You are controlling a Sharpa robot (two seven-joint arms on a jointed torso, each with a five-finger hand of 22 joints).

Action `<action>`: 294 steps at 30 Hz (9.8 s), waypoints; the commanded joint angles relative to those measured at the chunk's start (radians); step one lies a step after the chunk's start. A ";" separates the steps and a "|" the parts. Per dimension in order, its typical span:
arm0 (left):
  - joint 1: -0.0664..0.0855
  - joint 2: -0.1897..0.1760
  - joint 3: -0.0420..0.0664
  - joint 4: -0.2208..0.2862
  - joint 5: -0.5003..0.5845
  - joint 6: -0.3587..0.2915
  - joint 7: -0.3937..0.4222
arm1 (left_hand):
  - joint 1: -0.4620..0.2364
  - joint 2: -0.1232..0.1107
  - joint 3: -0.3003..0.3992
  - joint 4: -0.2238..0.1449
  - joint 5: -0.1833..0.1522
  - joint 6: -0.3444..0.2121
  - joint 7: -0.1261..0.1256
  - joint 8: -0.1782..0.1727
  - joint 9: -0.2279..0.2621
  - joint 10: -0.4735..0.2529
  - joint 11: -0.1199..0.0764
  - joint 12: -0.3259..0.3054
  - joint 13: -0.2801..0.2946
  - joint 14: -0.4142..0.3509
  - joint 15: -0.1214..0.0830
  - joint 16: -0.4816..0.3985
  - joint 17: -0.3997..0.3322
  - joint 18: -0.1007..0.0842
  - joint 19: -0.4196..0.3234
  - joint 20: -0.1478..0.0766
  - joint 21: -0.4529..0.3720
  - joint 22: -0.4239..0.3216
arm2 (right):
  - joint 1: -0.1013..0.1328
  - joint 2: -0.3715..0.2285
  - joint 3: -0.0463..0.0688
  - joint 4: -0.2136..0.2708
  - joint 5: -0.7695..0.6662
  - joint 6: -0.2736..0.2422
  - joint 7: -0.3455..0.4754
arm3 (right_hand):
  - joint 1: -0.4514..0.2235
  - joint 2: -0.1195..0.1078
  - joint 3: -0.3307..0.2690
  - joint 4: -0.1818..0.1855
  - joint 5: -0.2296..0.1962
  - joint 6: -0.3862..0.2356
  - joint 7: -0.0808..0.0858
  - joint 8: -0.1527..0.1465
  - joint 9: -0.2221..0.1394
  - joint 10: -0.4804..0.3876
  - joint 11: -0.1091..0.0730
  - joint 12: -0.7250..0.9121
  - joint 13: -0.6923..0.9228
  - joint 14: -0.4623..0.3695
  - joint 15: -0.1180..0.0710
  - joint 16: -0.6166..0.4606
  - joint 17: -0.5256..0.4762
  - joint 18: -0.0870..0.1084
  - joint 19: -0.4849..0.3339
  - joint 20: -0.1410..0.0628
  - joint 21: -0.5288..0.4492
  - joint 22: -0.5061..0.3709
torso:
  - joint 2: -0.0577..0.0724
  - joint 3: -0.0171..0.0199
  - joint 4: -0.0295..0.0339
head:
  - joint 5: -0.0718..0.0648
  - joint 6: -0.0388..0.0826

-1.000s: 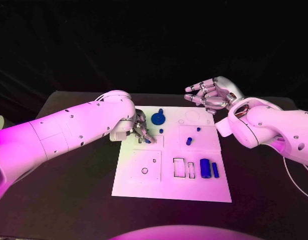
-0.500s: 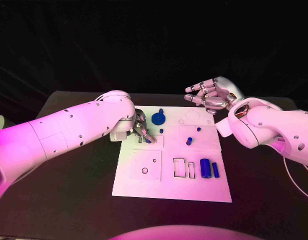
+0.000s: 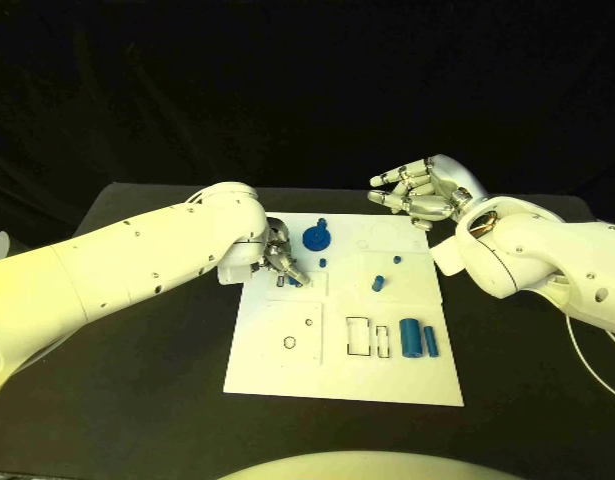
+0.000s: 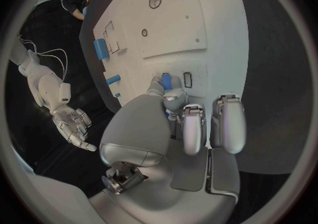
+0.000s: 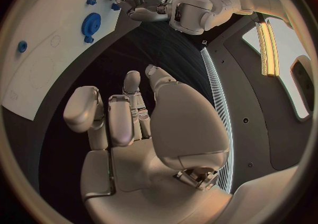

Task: Assemble the parts on the task board

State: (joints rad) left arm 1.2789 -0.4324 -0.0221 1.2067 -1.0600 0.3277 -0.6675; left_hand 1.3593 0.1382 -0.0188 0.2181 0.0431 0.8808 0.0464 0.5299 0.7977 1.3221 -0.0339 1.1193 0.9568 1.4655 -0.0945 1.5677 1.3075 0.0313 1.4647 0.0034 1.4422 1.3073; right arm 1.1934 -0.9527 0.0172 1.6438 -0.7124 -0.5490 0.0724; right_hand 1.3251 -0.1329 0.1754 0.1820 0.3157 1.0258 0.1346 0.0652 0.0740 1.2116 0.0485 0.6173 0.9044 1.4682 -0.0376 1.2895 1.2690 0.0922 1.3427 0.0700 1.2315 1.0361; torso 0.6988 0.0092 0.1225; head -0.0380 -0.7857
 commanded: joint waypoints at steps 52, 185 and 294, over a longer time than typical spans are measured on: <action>-0.005 0.007 -0.003 0.012 -0.036 -0.042 -0.109 | 0.059 -0.028 0.245 -0.096 0.005 0.032 -0.013 0.002 0.031 0.010 -0.005 0.026 0.027 0.105 0.000 0.003 0.263 0.001 0.058 0.007 -0.002 0.171 | -0.002 0.001 -0.001 0.004 -0.013 0.026 -0.004 | -0.006 0.004 -0.010 0.000 0.005 0.004 -0.002 0.005 0.002 -0.003 -0.005 0.005 0.000 0.032 0.005 -0.002 0.001 0.014 -0.001 0.002 -0.005 -0.001 | 0.001 0.0005 -0.0009 | 0.001 0.007; -0.034 -0.056 -0.009 0.169 -0.148 -0.263 -0.080 | -0.099 -0.157 0.539 -0.133 0.009 0.091 -0.039 0.051 0.136 0.045 -0.026 -0.011 -0.045 0.105 -0.015 0.003 0.263 -0.007 0.073 -0.004 0.028 0.198 | -0.005 0.006 -0.003 0.002 -0.014 0.034 0.009 | -0.003 0.005 -0.012 -0.002 0.006 0.005 -0.003 0.005 0.002 -0.003 -0.006 0.005 -0.002 0.032 0.004 -0.003 0.002 0.014 -0.001 0.001 -0.006 -0.001 | 0.001 -0.0006 -0.0002 | -0.003 -0.011; -0.050 -0.014 -0.009 0.079 -0.092 -0.063 -0.093 | -0.202 -0.211 0.512 -0.091 0.007 0.100 -0.037 0.033 0.167 0.051 -0.024 0.006 -0.027 0.105 -0.013 0.003 0.263 -0.005 0.071 -0.003 0.017 0.194 | -0.007 0.003 -0.003 0.011 -0.013 0.038 0.009 | -0.001 0.007 -0.015 -0.003 0.006 0.006 -0.003 0.006 0.002 -0.003 -0.006 0.007 -0.003 0.033 0.004 -0.004 0.002 0.014 0.001 0.001 -0.007 -0.002 | 0.001 -0.0001 0.0000 | -0.010 -0.020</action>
State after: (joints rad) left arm 1.2442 -0.4491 -0.0201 1.2901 -1.1848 0.2167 -0.6954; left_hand 1.1598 -0.0712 0.4668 0.1582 0.0449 0.9632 0.0249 0.5683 0.9629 1.3760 -0.0558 1.1212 0.9304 1.4654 -0.1018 1.5677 1.3073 0.0313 1.4647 0.0033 1.4617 1.3073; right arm 1.1867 -0.9497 0.0140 1.6528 -0.7181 -0.5233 0.0740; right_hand 1.3251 -0.1329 0.1658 0.1778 0.3156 1.0258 0.1346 0.0652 0.0747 1.2106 0.0476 0.6173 0.9026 1.4682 -0.0376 1.2895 1.2691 0.0921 1.3427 0.0700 1.2277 1.0356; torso 0.6998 0.0092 0.1220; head -0.0482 -0.8064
